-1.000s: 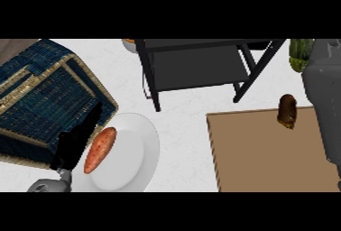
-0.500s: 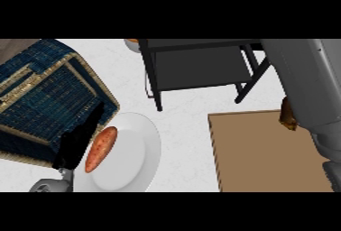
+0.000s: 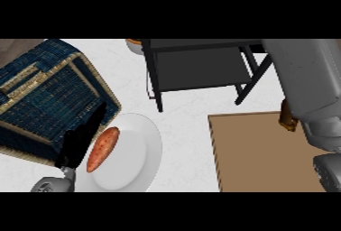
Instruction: Pick the squash from the tray and place it in the tiered shelf
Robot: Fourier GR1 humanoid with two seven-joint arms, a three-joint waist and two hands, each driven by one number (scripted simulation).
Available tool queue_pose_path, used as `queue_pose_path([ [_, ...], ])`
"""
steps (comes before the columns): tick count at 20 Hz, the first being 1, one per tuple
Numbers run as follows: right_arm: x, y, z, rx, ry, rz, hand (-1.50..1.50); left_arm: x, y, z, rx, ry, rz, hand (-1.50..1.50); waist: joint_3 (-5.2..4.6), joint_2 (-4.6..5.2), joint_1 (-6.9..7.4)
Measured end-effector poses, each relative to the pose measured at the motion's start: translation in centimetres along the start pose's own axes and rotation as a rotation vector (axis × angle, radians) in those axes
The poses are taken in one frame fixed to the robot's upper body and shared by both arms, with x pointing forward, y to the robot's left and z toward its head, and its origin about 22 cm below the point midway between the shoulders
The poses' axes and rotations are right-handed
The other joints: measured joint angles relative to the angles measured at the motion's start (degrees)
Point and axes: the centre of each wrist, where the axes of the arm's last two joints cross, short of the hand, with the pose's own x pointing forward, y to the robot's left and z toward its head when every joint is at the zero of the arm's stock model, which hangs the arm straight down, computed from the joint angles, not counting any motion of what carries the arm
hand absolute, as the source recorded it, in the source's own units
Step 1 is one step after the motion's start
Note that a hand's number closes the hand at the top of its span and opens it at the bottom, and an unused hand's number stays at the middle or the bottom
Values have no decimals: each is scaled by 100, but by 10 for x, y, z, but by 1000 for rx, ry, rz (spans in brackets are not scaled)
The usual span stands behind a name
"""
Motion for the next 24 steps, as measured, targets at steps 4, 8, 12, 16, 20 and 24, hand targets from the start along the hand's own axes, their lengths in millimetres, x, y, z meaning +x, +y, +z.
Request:
queue_pose_path([
  [4, -4, 3, -3, 51, 43, -276, -150, 0, -2, -1, 1, -5, -5, 0, -20, 7, 13],
  [8, -7, 10, -3, 43, 37, -500, -150, 0, -2, -2, 2, -7, -7, 0, -25, 6, 26],
  [12, -9, 17, -4, -29, 6, -653, -150, -2, 0, -1, 6, -10, -6, 0, -48, -5, 6],
  [16, -14, 15, -6, -174, 12, -763, -150, 0, 2, -1, 8, -7, 0, 0, -83, 5, 6],
  [20, -30, 0, -11, -344, 48, -821, -150, -1, 1, 5, 30, -9, 4, 0, -105, 11, -60],
  [24, -71, -22, -17, -457, 153, -840, -150, -6, 6, 11, 53, 5, 6, 0, -82, -16, -227],
])
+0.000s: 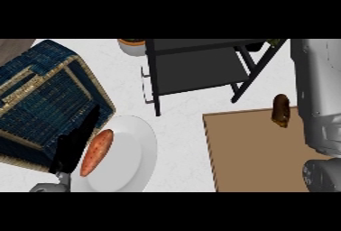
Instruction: Pick the squash from the tray and place it in the tiered shelf
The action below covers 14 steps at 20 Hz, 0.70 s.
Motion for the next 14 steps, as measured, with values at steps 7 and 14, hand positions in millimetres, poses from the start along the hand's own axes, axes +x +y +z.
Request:
queue_pose_path([
  [7, -25, -107, -32, -57, 15, 76, -150, -6, 6, 5, 21, 14, 9, 0, 91, 9, -189],
  [14, -37, -201, -25, -8, -34, 123, -150, -1, 6, 4, 10, 14, 8, 0, 94, 45, -138],
])
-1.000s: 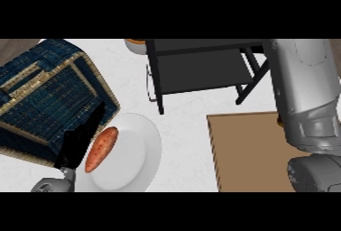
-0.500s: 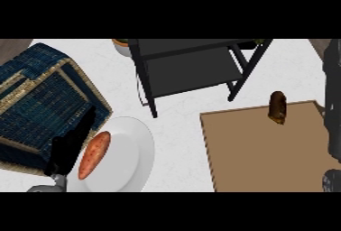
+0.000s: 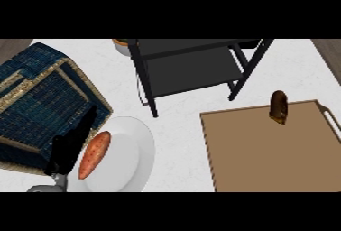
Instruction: Pick the squash from the tray and place it in the tiered shelf
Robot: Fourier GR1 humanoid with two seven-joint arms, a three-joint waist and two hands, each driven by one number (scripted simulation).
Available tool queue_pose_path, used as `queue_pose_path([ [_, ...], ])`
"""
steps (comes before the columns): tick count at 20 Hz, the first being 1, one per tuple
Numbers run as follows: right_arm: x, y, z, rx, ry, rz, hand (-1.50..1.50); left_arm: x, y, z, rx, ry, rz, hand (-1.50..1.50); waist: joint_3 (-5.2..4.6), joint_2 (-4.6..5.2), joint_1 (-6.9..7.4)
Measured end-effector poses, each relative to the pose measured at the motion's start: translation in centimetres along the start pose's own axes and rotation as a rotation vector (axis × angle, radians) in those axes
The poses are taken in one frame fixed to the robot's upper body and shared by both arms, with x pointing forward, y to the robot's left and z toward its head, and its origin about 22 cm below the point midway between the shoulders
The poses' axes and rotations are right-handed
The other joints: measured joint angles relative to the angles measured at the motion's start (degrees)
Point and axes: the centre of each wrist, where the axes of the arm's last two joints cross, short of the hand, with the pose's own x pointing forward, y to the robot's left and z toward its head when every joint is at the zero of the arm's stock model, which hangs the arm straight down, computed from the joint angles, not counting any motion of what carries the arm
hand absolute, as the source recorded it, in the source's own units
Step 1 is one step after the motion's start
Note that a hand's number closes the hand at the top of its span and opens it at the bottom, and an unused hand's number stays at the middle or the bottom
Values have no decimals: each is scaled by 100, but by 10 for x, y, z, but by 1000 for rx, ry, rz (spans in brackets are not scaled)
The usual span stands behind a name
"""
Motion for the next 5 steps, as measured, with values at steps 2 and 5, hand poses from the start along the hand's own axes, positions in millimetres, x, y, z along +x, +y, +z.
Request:
queue_pose_path([
  [2, -1, -19, 5, 17, -10, 14, -150, 1, -3, 2, -5, -2, 3, 0, 0, 8, 27],
  [5, -6, -40, 8, 36, -17, 39, -150, 0, -5, 2, -11, -4, -1, 0, 3, 17, 64],
])
